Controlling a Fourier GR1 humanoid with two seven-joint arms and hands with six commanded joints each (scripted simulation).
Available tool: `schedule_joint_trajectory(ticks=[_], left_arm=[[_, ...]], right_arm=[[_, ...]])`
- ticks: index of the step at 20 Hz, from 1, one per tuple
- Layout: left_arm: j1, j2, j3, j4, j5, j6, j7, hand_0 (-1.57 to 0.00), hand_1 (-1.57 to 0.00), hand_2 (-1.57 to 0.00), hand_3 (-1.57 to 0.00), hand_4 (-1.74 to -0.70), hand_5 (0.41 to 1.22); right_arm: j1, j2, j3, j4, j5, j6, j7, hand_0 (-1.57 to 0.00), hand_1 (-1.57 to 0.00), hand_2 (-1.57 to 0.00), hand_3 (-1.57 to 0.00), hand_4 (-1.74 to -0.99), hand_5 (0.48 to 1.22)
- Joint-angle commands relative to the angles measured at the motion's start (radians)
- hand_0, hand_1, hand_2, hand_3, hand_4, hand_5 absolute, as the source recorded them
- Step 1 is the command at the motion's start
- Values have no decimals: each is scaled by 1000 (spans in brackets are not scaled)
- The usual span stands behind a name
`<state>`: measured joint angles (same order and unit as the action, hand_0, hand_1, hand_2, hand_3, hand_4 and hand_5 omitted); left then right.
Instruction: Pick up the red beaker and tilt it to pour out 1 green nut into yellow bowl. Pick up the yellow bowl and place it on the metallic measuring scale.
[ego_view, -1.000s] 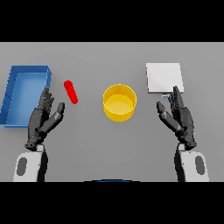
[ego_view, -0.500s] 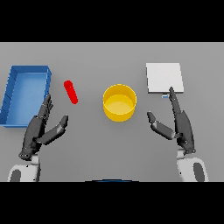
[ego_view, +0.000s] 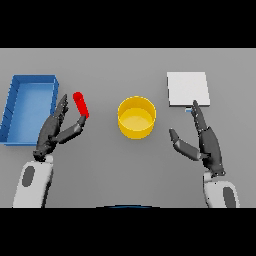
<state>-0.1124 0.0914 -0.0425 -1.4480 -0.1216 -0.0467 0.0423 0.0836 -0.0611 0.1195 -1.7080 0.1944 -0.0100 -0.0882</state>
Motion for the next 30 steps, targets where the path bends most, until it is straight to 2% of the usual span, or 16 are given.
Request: schedule_joint_trajectory(ticks=[1, 5, 15, 18, 20, 22, 24, 25, 26, 27, 30], left_arm=[[-31, -1, 4, 44, -6, 1, -6, 1, 1, 1, 1, -1176, 640], [-129, -3, 20, 165, -15, 0, -67, 1, 1, 1, 1, -1189, 641], [-305, -18, 48, 375, -59, 55, -84, 1, 1, 1, 1, -1207, 673], [-344, -32, 76, 452, -39, 58, -134, 1, 1, 1, 1, -1246, 695], [-358, -45, 101, 487, -17, 62, -195, 1, 1, 1, 1, -1285, 708], [-377, -56, 123, 536, 0, 62, -215, -4, -7, -54, -37, -1328, 738], [-403, -68, 145, 591, 9, 78, -252, -207, -230, -287, -254, -1401, 787], [-403, -75, 145, 597, -1, 103, -272, -379, -406, -457, -518, -1410, 874], [-405, -78, 145, 600, -14, 134, -262, -551, -588, -662, -728, -1471, 943], [-421, -83, 130, 609, -44, 165, -240, -755, -783, -844, -884, -1519, 999], [-425, -79, 108, 607, -73, 171, -253, -1153, -1168, -1199, -1108, -1615, 1107]], right_arm=[[6, 0, 4, -2, 3, 3, -7, 1, 1, 1, 1, -1225, 627], [8, -11, 0, 2, 6, 6, -13, 1, 1, 1, 1, -1222, 626], [18, -6, -5, 5, -8, 10, -7, 1, 1, 1, 1, -1240, 639], [21, -4, -9, -10, -10, 3, 0, 1, 1, 1, 1, -1245, 642], [10, -8, -19, 1, -17, 3, 9, 1, 1, 1, 1, -1246, 645], [-13, -14, -29, 12, -24, 3, 28, 1, 1, 1, 1, -1244, 644], [0, -11, -20, 0, -18, 4, 1, 1, 1, 1, 1, -1240, 645], [10, -18, -21, -6, -14, 4, 0, 1, 1, 1, 1, -1236, 647], [6, -16, -21, -6, -16, 4, 8, 1, 1, 1, 1, -1237, 648], [15, -7, -15, -7, -22, 9, 1, 1, 1, 1, 1, -1239, 648], [23, -7, -9, -14, -7, 3, 0, 1, 1, 1, 1, -1241, 650]])
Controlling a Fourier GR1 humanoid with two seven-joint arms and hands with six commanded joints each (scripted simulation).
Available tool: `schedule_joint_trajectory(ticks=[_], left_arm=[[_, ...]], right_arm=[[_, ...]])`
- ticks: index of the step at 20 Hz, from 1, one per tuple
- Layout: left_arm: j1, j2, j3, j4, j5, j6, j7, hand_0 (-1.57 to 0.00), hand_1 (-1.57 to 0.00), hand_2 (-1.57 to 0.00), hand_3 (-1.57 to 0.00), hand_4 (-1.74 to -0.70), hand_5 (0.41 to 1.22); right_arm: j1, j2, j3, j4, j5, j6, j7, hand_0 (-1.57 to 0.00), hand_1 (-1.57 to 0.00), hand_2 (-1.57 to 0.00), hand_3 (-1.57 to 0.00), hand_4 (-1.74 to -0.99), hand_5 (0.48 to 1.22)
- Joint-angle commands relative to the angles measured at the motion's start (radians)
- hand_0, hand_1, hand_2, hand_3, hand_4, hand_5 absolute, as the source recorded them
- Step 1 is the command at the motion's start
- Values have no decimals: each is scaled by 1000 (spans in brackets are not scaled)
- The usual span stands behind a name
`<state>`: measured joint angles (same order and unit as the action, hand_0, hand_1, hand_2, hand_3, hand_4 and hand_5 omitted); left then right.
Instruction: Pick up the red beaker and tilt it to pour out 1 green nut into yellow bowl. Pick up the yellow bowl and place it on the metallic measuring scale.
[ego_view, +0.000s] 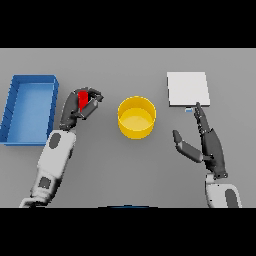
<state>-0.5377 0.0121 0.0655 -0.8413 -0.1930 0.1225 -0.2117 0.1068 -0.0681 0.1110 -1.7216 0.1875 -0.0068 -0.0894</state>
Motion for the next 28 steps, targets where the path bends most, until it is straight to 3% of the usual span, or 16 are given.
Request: schedule_joint_trajectory(ticks=[1, 4, 8, 9, 12, 20, 28], left_arm=[[-2, -5, -2, 0, 5, -5, 4, -1237, -1248, -1273, -1154, -1636, 1130], [-2, -1, 3, 15, -1, 3, -24, -1400, -1406, -1419, -1357, -1542, 1174], [9, -4, 35, -69, 101, -83, -30, -1501, -1503, -1509, -1484, -1660, 1150], [13, 4, 40, -90, 118, -97, -31, -1515, -1517, -1521, -1501, -1676, 1144], [-2, 5, 21, -150, 126, -98, 29, -1542, -1543, -1545, -1535, -1708, 1132], [-21, 63, -66, -202, 57, -108, 87, -1556, -1557, -1558, -1553, -1724, 1139], [-126, 190, -295, -224, -187, -149, 227, -1569, -1569, -1569, -1568, -1738, 1127]], right_arm=[[-15, -6, -11, 3, -11, 3, 16, 1, 1, 1, 1, -1242, 650], [-2, 9, 1, -3, -16, 6, -4, 1, 1, 1, 1, -1255, 644], [-8, -1, -5, 12, -8, 4, 3, 1, 1, 1, 1, -1246, 644], [1, -5, -4, 8, -2, 3, -17, 1, 1, 1, 1, -1238, 643], [-9, -4, -4, 14, 2, -1, -14, 1, 1, 1, 1, -1228, 645], [-3, -13, 1, 10, 33, -15, -53, 1, 1, 1, 1, -1219, 661], [5, -21, 9, -13, 42, -7, -17, 1, 1, 1, 1, -1183, 663]])
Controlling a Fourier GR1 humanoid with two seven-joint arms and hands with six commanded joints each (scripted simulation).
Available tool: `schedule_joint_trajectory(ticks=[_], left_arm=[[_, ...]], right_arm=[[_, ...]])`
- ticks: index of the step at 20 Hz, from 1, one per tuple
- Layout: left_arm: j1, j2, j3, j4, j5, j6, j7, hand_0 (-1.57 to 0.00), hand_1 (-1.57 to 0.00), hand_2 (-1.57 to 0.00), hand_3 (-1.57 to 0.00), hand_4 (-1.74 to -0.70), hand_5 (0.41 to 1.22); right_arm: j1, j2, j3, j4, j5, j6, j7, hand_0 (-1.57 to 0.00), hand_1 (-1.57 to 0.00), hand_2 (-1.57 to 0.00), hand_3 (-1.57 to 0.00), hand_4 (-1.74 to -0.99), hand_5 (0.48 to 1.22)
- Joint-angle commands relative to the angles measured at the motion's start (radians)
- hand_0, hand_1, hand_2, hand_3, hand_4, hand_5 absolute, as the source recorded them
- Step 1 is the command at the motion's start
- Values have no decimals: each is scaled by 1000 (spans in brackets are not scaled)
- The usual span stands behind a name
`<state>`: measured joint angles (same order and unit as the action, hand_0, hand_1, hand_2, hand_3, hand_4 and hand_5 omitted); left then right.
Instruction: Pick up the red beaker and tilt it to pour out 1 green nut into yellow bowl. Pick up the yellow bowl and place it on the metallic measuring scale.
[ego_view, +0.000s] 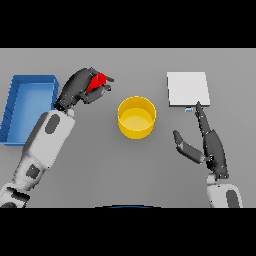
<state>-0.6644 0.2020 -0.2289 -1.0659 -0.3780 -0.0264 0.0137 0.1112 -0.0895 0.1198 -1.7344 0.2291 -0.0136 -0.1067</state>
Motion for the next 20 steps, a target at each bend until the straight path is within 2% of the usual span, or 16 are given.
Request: schedule_joint_trajectory(ticks=[1, 4, 6, 9, 10, 12, 13, 15, 17, 20], left_arm=[[-19, 19, -29, -5, -28, -19, 18, -1569, -1569, -1569, -1569, -1739, 1129], [-76, 41, -129, 1, -120, -52, 65, -1570, -1570, -1570, -1570, -1740, 1147], [-122, 59, -206, 15, -205, -74, 93, -1570, -1570, -1570, -1570, -1740, 1174], [-181, 82, -298, 46, -293, -133, 118, -1571, -1571, -1571, -1571, -1741, 1197], [-201, 86, -330, 61, -323, -161, 126, -1571, -1571, -1571, -1571, -1689, 1202], [-250, 89, -390, 93, -374, -202, 112, -1571, -1571, -1571, -1436, -1705, 1209], [-279, 95, -413, 103, -395, -220, 100, -1571, -1571, -1571, -1383, -1710, 1211], [-323, 97, -473, 142, -443, -254, 78, -1571, -1571, -1571, -1349, -1717, 1215], [-358, 96, -520, 158, -474, -280, 50, -1571, -1571, -1571, -1295, -1719, 1217], [-401, 98, -586, 184, -514, -299, -13, -1571, -1571, -1571, -1429, -1725, 1219]], right_arm=[[-2, 5, 0, 6, -5, 2, 16, 1, 1, 1, 1, -1178, 663], [10, 16, 9, -6, -10, 6, 3, 1, 1, 1, 1, -1182, 668], [-5, 18, 5, -11, -7, -2, 30, 1, 1, 1, 1, -1183, 671], [-4, 18, 6, -13, -13, 5, 38, 1, 1, 1, 1, -1187, 676], [-10, 10, -9, -2, -24, 7, 41, 1, 1, 1, 1, -1191, 675], [16, 21, 1, -15, -29, 11, 27, 1, 1, 1, 1, -1191, 675], [5, 26, -4, -3, -38, 11, 47, 1, 1, 1, 1, -1195, 671], [17, 44, 2, 0, -54, 18, 35, 1, 1, 1, 1, -1197, 659], [11, 44, -9, 4, -65, 17, 47, 1, 1, 1, 1, -1206, 639], [6, 41, -8, 5, -47, 3, 32, 1, 1, 1, 1, -1221, 617]])
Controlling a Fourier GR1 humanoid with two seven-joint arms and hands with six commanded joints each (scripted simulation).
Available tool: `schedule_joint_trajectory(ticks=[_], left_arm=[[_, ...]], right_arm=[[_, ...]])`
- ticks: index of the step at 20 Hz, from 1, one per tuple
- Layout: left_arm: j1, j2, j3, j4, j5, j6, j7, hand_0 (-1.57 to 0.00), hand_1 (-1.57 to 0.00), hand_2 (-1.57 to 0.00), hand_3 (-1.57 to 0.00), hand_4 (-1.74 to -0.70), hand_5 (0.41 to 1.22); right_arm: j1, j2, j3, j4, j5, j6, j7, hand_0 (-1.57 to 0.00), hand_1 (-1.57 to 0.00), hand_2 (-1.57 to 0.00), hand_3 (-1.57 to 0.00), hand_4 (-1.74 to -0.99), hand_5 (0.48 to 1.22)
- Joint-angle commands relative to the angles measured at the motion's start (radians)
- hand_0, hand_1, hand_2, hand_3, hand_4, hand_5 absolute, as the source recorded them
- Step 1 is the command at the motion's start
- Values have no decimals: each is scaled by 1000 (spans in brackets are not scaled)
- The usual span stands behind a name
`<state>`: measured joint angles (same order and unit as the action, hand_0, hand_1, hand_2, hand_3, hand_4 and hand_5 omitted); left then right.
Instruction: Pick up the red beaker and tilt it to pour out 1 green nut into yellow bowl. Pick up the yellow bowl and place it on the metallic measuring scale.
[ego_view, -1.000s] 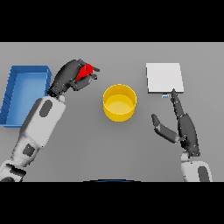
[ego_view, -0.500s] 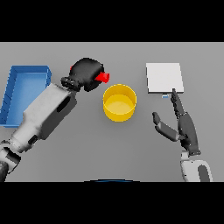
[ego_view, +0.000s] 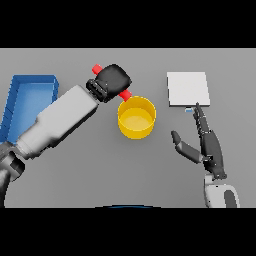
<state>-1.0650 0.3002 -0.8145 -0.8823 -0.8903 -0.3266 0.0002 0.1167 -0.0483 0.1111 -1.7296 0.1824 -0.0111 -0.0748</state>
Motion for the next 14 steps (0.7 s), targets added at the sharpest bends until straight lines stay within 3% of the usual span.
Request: schedule_joint_trajectory(ticks=[1, 7, 14], left_arm=[[-18, -11, -21, 13, -17, 0, -6, -1571, -1571, -1571, -1458, -1727, 1219], [-123, -3, -165, 60, -127, -2, -90, -1571, -1571, -1571, -1541, -1736, 1221], [-186, -11, -308, 74, -255, 2, -133, -1571, -1571, -1571, -1565, -1736, 1221]], right_arm=[[-1, 0, 3, -1, 11, -6, -2, 1, 1, 1, 1, -1221, 610], [0, 4, 4, -6, 32, -29, -21, 1, 1, 1, 1, -1173, 572], [-6, 6, 2, 9, 29, -27, -26, 1, 1, 1, 1, -1129, 566]])
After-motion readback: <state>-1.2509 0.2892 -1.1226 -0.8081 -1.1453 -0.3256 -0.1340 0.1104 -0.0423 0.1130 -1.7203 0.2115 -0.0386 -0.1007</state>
